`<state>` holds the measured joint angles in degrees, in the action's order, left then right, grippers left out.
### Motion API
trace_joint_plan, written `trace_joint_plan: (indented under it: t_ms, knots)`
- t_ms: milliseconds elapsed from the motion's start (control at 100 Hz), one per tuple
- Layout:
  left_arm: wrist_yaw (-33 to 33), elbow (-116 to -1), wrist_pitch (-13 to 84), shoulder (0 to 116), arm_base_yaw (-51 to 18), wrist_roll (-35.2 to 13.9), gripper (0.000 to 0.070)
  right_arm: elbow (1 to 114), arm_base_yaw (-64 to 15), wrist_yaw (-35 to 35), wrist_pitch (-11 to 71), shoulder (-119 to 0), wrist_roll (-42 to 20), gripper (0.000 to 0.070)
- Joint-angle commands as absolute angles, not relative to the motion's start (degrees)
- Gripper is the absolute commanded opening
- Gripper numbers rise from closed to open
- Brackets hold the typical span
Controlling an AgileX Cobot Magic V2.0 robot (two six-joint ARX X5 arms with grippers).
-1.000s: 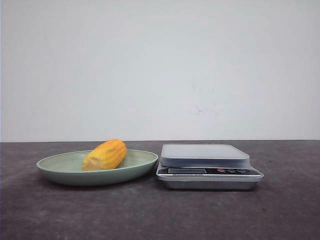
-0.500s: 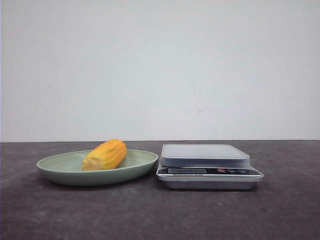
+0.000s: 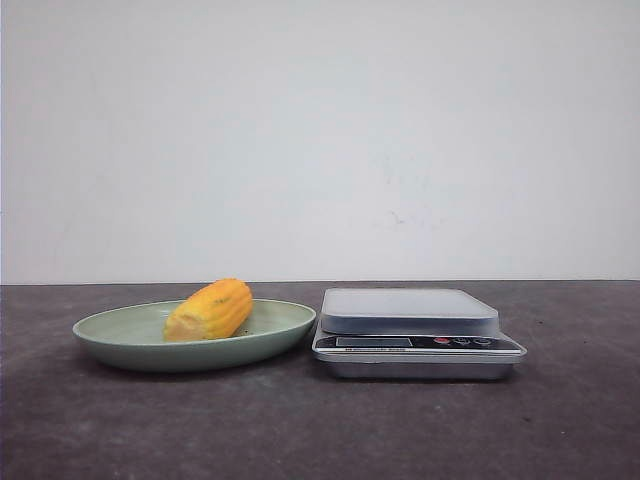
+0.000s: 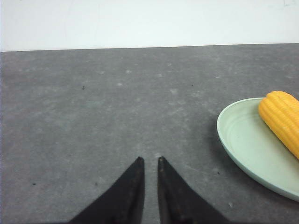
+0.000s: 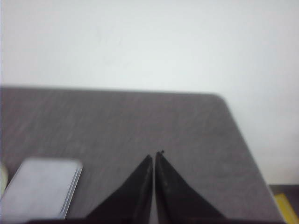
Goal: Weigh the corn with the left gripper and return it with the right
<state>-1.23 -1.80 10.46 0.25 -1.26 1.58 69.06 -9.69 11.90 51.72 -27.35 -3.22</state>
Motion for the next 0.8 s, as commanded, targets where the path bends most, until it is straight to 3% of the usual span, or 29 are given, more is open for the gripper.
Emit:
trace_joint_plan:
  t_ms: [0, 400, 560, 790]
  knots:
    - [-1.04, -0.80, 10.74, 0.19, -1.30, 2.13, 0.0005, 65.93, -8.56, 11.44, 47.37, -25.71, -3.05, 0.0000]
    - [-1.04, -0.80, 10.74, 0.19, -1.30, 2.13, 0.0005, 24.05, -1.67, 0.58, 15.27, -6.46, -3.03, 0.0000]
    - [-1.04, -0.80, 10.72, 0.19, -1.30, 2.13, 0.0005, 12.62, -0.47, -3.27, 7.35, -2.70, -3.73, 0.0000]
    - [-1.04, -0.80, 10.72, 0.19, -1.30, 2.13, 0.0005, 4.01, 0.08, -3.05, 1.32, -0.23, -4.05, 0.0000]
